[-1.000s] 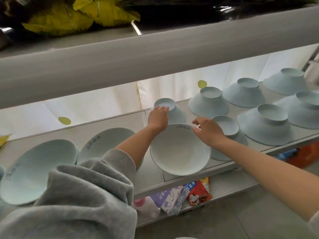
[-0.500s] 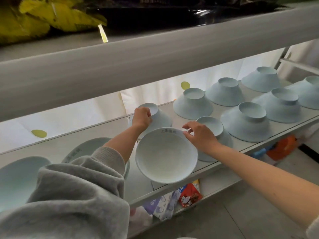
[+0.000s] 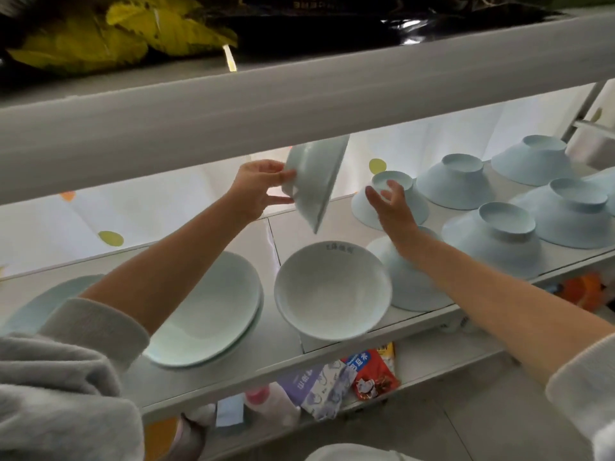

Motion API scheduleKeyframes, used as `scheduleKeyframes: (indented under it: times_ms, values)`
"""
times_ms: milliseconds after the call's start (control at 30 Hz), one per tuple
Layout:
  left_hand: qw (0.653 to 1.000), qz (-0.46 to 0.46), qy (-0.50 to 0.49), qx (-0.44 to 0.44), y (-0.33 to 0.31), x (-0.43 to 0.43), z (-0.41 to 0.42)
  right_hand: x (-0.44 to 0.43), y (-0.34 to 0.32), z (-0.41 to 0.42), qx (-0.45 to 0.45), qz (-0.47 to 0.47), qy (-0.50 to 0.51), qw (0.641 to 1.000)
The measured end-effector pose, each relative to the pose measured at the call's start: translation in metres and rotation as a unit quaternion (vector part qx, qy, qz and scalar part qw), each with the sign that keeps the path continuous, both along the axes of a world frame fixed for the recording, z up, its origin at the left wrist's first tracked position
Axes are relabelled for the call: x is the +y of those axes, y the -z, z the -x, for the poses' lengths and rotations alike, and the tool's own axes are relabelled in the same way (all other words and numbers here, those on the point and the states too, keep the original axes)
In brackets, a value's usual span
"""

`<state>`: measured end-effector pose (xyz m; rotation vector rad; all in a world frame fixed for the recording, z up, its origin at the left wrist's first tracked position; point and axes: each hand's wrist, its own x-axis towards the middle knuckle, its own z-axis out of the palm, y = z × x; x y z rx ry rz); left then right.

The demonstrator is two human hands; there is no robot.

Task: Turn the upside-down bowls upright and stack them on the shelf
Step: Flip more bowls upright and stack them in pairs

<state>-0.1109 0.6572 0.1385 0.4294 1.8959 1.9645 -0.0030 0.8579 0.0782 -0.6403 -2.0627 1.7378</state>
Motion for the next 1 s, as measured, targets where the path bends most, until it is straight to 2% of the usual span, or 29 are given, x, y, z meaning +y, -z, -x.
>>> scheduleKeyframes:
  times_ms: [100,200,267,333,467,600,800,900,1000]
  values:
    - [0.989,-0.028,0.112,-0.092,0.004,-0.012,-0.022,-0.001,-0.005,0.008,0.02,0.083,-0.023,0.996]
    - [0.975,-0.013,0.175,-0.138,0.012,-0.022,-0.036,0.0,0.006,0.011,0.001,0.113,-0.023,0.993]
    - [0.974,0.024,0.164,-0.156,0.016,-0.029,-0.04,0.0,0.017,0.007,-0.041,0.061,0.007,0.997]
    - [0.968,0.079,0.141,-0.194,0.018,-0.037,-0.042,0.003,0.025,0.004,-0.077,-0.035,0.024,0.996]
    - [0.95,0.145,0.142,-0.24,0.027,-0.044,-0.045,-0.004,0.027,-0.007,-0.144,-0.19,0.001,0.971]
    - [0.945,0.239,0.08,-0.208,0.034,-0.042,-0.057,-0.013,0.037,-0.014,-0.197,-0.305,-0.025,0.931]
    - [0.915,0.393,0.06,-0.063,0.052,-0.035,-0.062,-0.024,0.048,-0.026,-0.23,-0.401,-0.026,0.886]
    - [0.88,0.465,0.093,-0.002,0.054,-0.029,-0.062,-0.023,0.051,-0.032,-0.235,-0.442,-0.034,0.865]
    - [0.827,0.547,0.116,0.063,0.055,-0.024,-0.064,-0.022,0.054,-0.036,-0.225,-0.48,-0.036,0.847]
